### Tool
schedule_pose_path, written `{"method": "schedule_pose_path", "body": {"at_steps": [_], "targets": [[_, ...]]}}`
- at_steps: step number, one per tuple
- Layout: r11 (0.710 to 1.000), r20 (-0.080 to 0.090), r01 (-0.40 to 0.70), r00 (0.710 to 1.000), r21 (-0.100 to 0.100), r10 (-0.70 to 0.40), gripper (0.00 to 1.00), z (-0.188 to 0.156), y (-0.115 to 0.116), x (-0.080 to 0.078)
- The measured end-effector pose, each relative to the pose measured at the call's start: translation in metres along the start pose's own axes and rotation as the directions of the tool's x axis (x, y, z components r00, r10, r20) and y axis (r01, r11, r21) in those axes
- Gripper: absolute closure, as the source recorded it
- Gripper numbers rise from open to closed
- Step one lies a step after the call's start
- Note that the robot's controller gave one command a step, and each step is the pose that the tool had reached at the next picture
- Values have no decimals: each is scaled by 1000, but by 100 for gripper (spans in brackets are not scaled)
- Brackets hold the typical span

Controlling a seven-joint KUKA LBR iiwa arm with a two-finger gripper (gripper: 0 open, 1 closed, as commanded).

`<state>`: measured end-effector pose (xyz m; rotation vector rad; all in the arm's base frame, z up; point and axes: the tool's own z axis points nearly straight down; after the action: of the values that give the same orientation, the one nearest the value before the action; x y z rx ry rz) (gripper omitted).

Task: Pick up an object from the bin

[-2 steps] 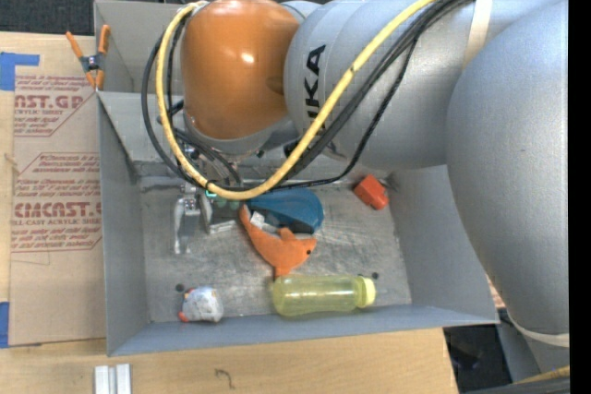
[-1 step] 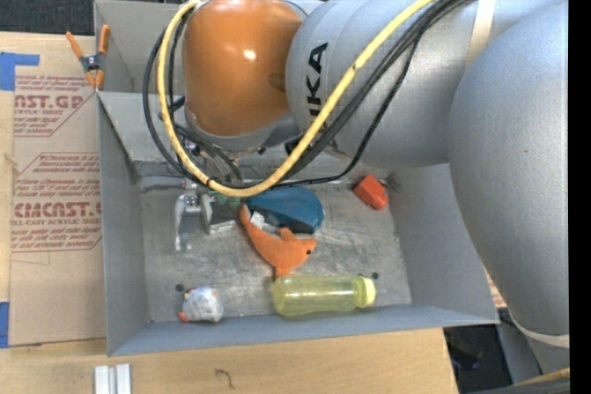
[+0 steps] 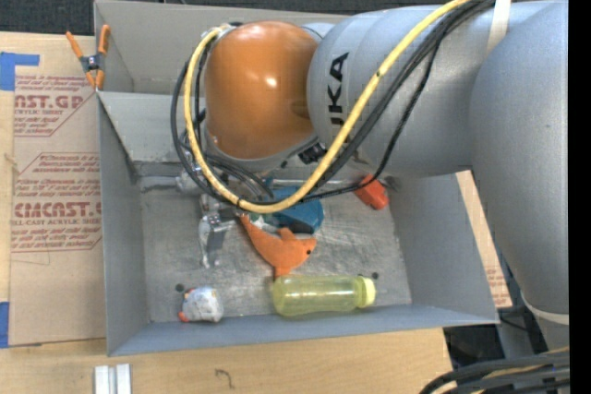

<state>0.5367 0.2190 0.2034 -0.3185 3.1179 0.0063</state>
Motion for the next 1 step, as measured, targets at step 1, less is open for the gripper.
{"method": "schedule_pose_path", "body": {"at_steps": [1], "targets": [[988, -7, 157, 988, 3, -157, 0, 27, -20, 15]]}}
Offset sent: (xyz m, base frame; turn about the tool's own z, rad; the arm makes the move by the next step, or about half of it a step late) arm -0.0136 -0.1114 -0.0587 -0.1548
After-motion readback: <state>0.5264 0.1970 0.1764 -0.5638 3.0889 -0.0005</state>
